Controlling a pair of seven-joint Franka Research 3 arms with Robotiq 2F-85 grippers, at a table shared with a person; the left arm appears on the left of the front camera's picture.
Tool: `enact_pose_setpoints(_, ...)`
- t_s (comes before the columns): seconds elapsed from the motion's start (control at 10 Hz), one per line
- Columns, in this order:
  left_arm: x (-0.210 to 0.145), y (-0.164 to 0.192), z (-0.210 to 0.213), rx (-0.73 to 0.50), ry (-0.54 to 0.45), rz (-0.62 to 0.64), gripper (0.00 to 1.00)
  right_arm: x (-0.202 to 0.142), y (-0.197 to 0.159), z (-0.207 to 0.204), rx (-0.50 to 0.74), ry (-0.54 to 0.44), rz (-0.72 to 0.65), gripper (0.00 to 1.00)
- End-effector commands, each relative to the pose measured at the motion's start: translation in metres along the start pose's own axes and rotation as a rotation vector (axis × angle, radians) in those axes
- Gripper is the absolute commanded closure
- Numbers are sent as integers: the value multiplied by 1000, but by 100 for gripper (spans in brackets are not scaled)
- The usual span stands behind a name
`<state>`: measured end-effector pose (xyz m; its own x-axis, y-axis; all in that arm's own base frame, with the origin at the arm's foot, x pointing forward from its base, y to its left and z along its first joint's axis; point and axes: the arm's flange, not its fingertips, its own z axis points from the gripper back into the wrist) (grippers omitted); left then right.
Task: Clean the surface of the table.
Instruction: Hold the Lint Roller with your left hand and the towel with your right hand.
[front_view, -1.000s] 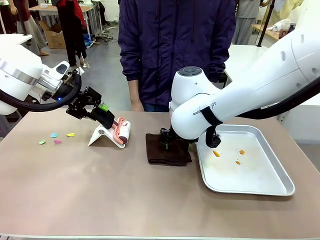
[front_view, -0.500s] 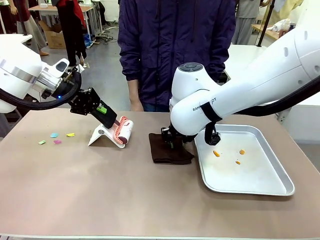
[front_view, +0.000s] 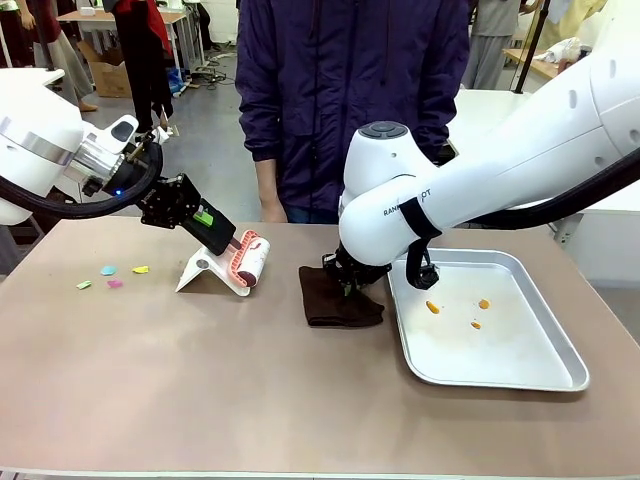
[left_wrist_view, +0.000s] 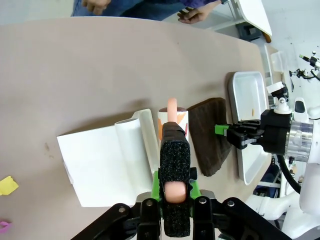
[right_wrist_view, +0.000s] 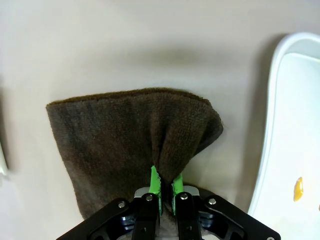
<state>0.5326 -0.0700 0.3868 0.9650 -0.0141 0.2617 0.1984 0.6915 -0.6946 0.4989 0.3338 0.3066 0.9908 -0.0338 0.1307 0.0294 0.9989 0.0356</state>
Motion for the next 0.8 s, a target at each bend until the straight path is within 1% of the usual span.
enact_pose_setpoints(0.0,-4,-4,1,-11,-17,-3,100,-1,-3,-8,26,31,8,100)
enact_pose_setpoints(0.3,-4,-6,2,-13,-22,3,100,0,-5,-9,39,37,-9,100)
enact_pose_setpoints(0.5,-5,-8,6,-19,-35,9,100,1,-12,-2,75,38,-27,100)
enact_pose_setpoints(0.6,-7,-10,15,-55,-40,16,100,2,-21,9,122,23,-52,100)
enact_pose_setpoints(0.7,-9,-13,28,-70,-73,27,100,2,-34,26,221,23,-74,100)
